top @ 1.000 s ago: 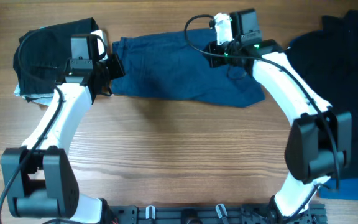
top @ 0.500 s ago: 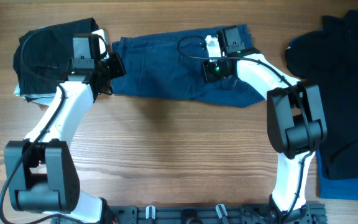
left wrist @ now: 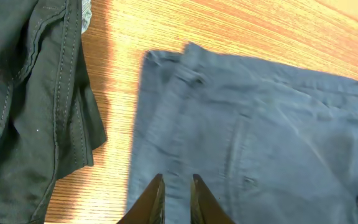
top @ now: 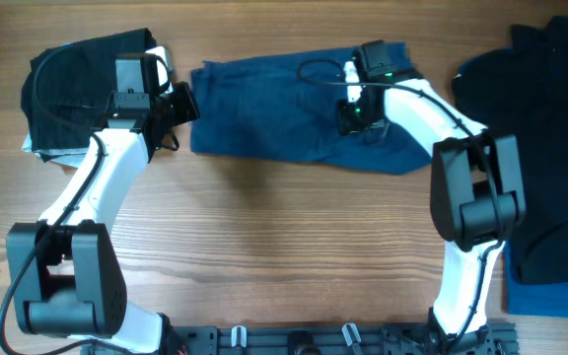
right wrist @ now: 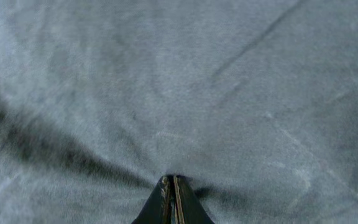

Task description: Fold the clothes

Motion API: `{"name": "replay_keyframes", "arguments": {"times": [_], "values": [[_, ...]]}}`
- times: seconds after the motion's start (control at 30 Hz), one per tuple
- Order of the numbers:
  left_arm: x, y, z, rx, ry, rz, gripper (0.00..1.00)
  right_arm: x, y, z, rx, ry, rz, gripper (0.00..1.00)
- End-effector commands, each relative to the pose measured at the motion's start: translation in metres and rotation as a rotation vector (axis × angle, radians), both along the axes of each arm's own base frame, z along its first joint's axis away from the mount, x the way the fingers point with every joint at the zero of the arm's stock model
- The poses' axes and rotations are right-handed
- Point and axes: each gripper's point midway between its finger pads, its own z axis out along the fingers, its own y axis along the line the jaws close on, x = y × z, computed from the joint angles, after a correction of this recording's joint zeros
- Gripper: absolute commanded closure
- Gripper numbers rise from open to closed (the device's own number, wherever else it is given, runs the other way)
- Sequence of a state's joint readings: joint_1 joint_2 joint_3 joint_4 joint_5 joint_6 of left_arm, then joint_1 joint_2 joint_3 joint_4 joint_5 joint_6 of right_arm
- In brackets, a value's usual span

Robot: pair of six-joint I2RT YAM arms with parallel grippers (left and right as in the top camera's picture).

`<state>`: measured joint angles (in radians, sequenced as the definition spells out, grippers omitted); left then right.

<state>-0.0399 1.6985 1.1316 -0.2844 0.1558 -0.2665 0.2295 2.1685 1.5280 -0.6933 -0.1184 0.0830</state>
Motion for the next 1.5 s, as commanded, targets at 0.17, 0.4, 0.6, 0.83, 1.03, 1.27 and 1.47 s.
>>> {"name": "replay_keyframes", "arguments": {"times": [0.17,0.4,0.6,0.83,1.03,1.27,1.47], "values": [[-0.003,-0.005,-0.013,-0.002,0.032,-0.032,0.64,-0.028,-0.056,-0.044,-0.115,0.14,0.01,0.96],[-0.033,-0.048,-0.051,-0.217,0.216,-0.187,0.44,-0.029,-0.05,-0.044,-0.085,0.142,0.014,0.94],[-0.049,-0.05,-0.081,-0.239,0.333,-0.183,0.43,-0.029,-0.044,-0.043,-0.056,0.145,0.021,0.92],[-0.052,-0.047,-0.093,-0.224,0.364,-0.169,0.44,-0.029,-0.041,-0.043,-0.048,0.143,0.026,0.91],[-0.05,-0.046,-0.104,-0.19,0.388,-0.109,0.46,-0.03,-0.032,-0.043,-0.035,0.14,0.043,0.9],[-0.059,-0.062,-0.133,-0.169,0.461,-0.082,0.45,-0.03,-0.031,-0.043,-0.035,0.14,0.047,0.89],[-0.063,-0.048,-0.146,-0.071,0.494,0.042,0.71,-0.031,-0.031,-0.043,-0.035,0.141,0.047,0.9]]}}
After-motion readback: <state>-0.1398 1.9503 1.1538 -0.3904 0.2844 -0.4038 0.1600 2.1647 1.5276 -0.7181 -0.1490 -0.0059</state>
